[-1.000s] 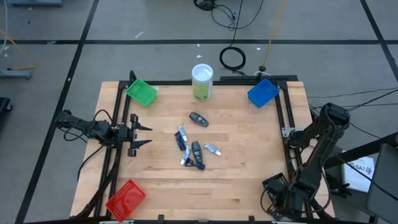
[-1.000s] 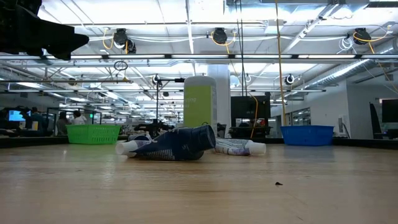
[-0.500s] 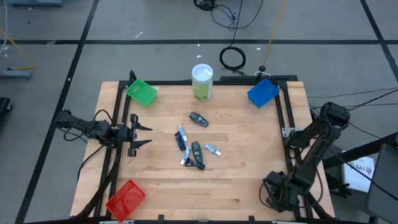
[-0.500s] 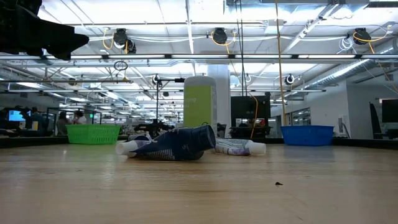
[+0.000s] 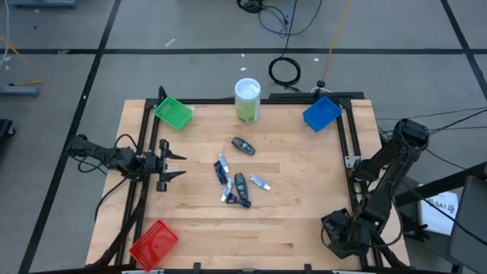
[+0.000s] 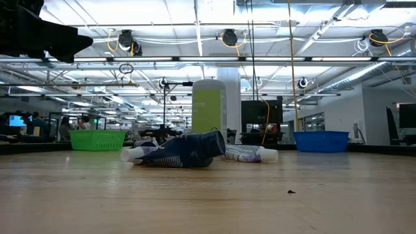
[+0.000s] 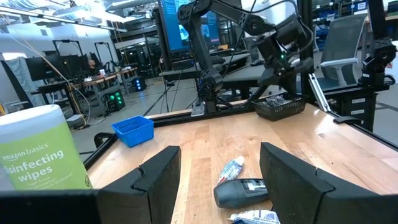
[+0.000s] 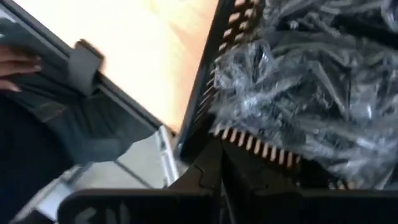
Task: Pick & Place Travel size toiletries
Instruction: Put the black hairbrush into the black bin, then put the top black deodorant into the green bin
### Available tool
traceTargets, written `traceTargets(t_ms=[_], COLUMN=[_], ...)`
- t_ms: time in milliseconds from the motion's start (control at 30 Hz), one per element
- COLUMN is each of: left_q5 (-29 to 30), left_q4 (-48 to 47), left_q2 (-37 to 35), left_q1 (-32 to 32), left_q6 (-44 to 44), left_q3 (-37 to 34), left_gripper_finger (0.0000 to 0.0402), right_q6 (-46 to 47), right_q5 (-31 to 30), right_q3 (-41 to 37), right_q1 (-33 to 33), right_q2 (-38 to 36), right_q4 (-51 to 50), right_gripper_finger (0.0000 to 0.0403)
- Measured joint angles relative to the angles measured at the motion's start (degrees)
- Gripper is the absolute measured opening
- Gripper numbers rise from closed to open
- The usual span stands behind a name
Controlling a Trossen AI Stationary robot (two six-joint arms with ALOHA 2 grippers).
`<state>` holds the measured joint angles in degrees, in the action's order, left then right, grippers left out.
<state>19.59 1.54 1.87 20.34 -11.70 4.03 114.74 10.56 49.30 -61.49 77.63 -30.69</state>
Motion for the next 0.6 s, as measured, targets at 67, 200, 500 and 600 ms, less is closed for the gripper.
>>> traceTargets(t_ms=[67,200,500,600], left_q5=[0.0,0.0,0.0,0.0], left_q4=[0.0,0.0,0.0,0.0], left_q2=[0.0,0.0,0.0,0.0], left_q1=[0.0,0.0,0.0,0.0], left_q6=[0.1,0.0,0.0,0.1], left_q3=[0.0,0.0,0.0,0.0], left_gripper_finger=[0.0216,0.0216,0.0216,0.0216], right_q6=[1.7,0.7,-26.8,-39.2], right_q5=[0.0,-2.3,-28.5,-35.1], right_q3=[0.0,0.0,0.0,0.0], right_q1=[0.0,0.0,3.0,5.0], right_q2=[-1.4,-3.5,-6.8,-6.9], right_q4=[0.4,1.4,11.7,13.6], right_gripper_finger=[0.0,0.0,0.0,0.0])
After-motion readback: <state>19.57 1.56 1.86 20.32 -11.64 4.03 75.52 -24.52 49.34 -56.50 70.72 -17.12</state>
